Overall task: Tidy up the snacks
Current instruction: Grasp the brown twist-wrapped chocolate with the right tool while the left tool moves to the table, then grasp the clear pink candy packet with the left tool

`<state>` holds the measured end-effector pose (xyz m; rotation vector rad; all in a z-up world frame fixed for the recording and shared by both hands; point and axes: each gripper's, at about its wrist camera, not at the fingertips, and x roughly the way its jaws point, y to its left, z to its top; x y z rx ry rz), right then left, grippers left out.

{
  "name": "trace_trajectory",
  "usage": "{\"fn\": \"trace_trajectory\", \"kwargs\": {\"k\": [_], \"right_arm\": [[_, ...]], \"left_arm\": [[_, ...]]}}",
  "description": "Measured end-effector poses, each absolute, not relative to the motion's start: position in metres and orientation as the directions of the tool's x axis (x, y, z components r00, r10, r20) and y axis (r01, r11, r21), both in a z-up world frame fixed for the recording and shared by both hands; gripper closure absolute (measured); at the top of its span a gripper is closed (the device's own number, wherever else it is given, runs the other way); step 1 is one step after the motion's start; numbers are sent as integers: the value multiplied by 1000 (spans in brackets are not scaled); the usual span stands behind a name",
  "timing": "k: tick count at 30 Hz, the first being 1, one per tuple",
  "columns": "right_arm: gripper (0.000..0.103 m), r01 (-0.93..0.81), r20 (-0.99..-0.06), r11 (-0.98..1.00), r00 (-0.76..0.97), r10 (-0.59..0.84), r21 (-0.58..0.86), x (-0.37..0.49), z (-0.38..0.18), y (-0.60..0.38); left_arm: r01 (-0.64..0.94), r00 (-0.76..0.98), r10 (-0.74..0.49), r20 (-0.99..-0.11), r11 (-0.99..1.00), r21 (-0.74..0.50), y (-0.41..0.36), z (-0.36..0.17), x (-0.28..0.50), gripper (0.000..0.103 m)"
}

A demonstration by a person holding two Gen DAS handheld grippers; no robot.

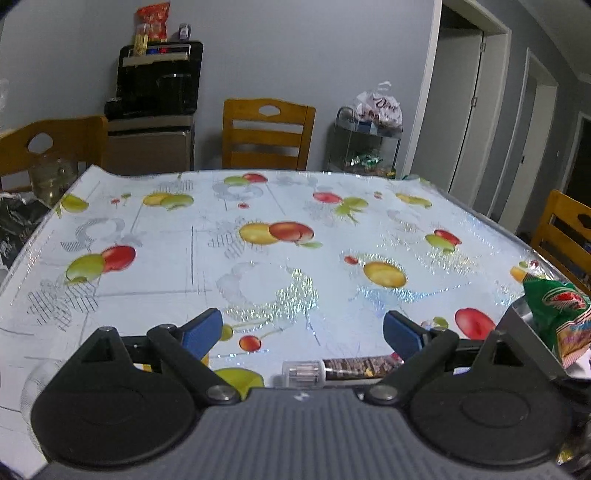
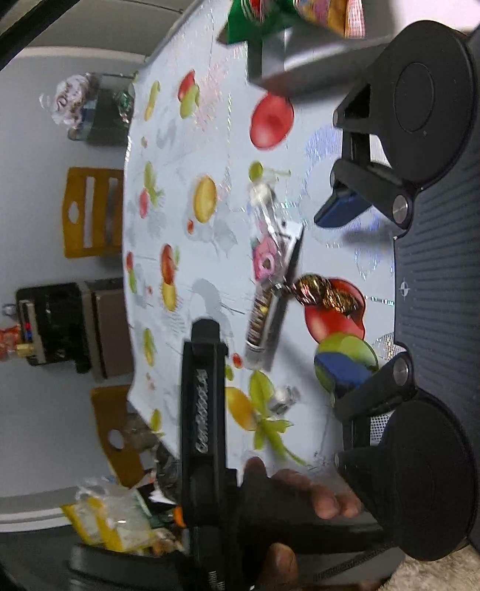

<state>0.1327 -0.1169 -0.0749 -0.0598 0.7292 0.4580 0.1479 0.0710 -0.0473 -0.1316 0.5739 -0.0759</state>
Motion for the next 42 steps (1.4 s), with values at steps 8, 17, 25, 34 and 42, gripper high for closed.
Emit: {"fn": "trace_trajectory", "kwargs": {"k": [8, 17, 25, 34, 42], "right_arm": [[63, -432, -622, 902, 705, 340, 3, 135, -87, -105], [78, -429, -603, 903, 711, 360, 32, 125, -77, -127], [79, -440, -621, 896, 687, 377, 57, 84, -69, -168], [79, -454, -607, 886, 679, 414, 97, 45, -59, -211], [79, -436, -587, 891, 691, 422, 128, 34, -57, -233]], "left_arm": [[70, 828, -137, -544, 987, -142, 64, -60, 153, 8], [107, 826, -156, -542, 987, -121, 55, -67, 156, 8], [231, 840, -234, -489, 971, -68, 22, -71, 150, 8], [309, 813, -280, -511, 951, -29, -18, -74, 153, 8], [367, 768, -309, -561, 930, -11, -54, -76, 176, 19]]}}
